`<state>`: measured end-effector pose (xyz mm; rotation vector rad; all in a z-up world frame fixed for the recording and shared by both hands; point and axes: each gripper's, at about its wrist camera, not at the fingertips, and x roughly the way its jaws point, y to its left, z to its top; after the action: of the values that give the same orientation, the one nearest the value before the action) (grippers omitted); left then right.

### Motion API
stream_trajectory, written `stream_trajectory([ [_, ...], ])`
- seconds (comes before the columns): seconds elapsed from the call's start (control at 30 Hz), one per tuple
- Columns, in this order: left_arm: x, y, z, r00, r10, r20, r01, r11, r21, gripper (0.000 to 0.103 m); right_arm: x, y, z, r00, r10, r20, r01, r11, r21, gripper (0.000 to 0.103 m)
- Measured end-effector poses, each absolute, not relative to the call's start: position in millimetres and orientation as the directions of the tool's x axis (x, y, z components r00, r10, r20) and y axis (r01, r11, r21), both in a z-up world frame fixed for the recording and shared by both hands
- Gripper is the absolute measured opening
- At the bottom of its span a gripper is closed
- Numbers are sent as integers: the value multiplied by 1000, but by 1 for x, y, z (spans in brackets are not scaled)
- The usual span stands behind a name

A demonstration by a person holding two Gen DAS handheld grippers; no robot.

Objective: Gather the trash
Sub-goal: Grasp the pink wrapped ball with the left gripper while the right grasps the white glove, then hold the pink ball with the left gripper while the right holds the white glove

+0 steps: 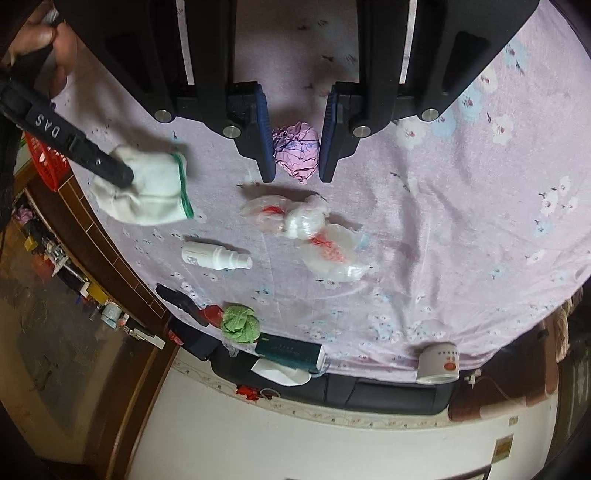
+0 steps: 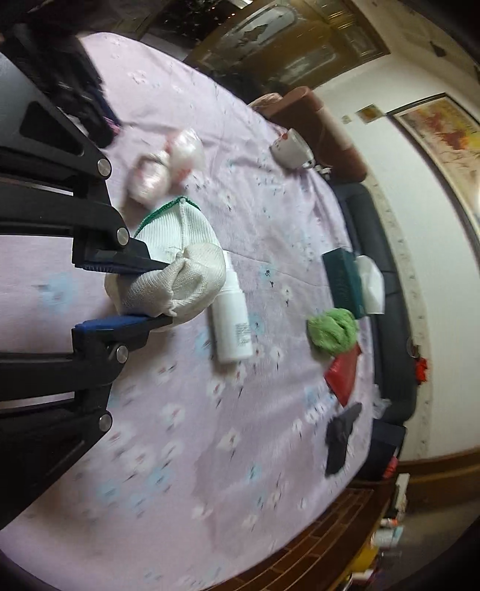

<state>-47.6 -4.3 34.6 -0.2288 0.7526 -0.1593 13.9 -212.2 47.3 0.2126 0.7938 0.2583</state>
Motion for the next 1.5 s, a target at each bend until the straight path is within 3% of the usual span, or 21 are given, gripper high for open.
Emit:
stream_trajectory([
  [0.3, -62, -43, 36, 730, -218, -648, 139, 975, -171, 23, -40, -235, 37, 725, 273, -632, -90, 948, 307, 20],
  [0.83, -56, -44, 33, 712, -225, -666, 140, 974, -179, 23, -36, -249, 22, 695, 331, -638, -76, 916, 393, 20],
  [1.5, -57, -43, 33, 713, -224, -664, 138, 974, -181, 23, -39, -251, 22, 707, 317, -632, -63, 918, 391, 20],
])
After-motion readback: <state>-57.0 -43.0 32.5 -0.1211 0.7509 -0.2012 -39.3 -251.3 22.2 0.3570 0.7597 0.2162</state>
